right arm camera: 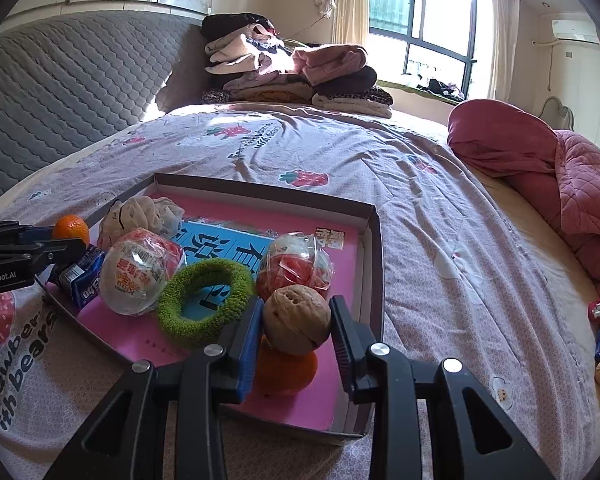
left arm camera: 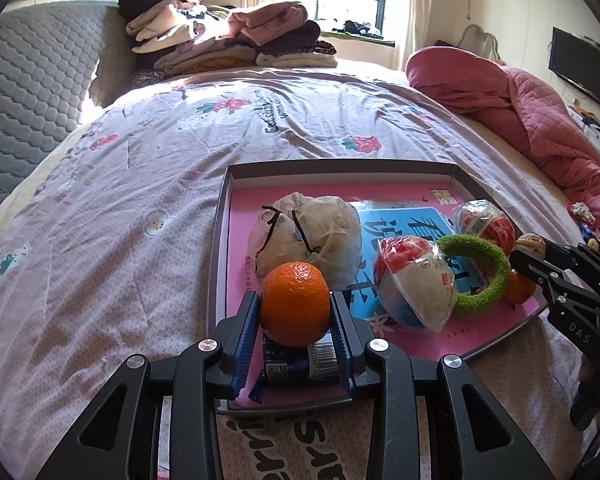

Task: Organize objects
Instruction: 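Lower walnut into tray and open right gripper while left gripper lowers orange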

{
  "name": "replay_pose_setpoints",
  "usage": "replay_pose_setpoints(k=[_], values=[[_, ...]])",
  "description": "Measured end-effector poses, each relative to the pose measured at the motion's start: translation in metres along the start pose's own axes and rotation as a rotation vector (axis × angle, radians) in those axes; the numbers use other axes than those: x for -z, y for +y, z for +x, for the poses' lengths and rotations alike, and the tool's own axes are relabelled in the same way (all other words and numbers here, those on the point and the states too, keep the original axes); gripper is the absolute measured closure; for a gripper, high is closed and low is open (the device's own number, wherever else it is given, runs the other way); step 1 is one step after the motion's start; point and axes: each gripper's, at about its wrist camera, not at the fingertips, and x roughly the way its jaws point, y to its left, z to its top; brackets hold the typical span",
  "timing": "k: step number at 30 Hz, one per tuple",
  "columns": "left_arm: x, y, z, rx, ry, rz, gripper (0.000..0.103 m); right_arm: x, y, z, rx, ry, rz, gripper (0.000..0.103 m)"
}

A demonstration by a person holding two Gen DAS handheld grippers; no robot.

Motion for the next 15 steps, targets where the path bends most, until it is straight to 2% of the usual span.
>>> replay_pose_setpoints(k=[15], values=[[0.0037, -0.0031, 0.0032, -0.018, 0.003, 0.026, 0.066, 0.0024, -0.0013, 0.0032, 0.0, 0.01, 0.004, 0.069]])
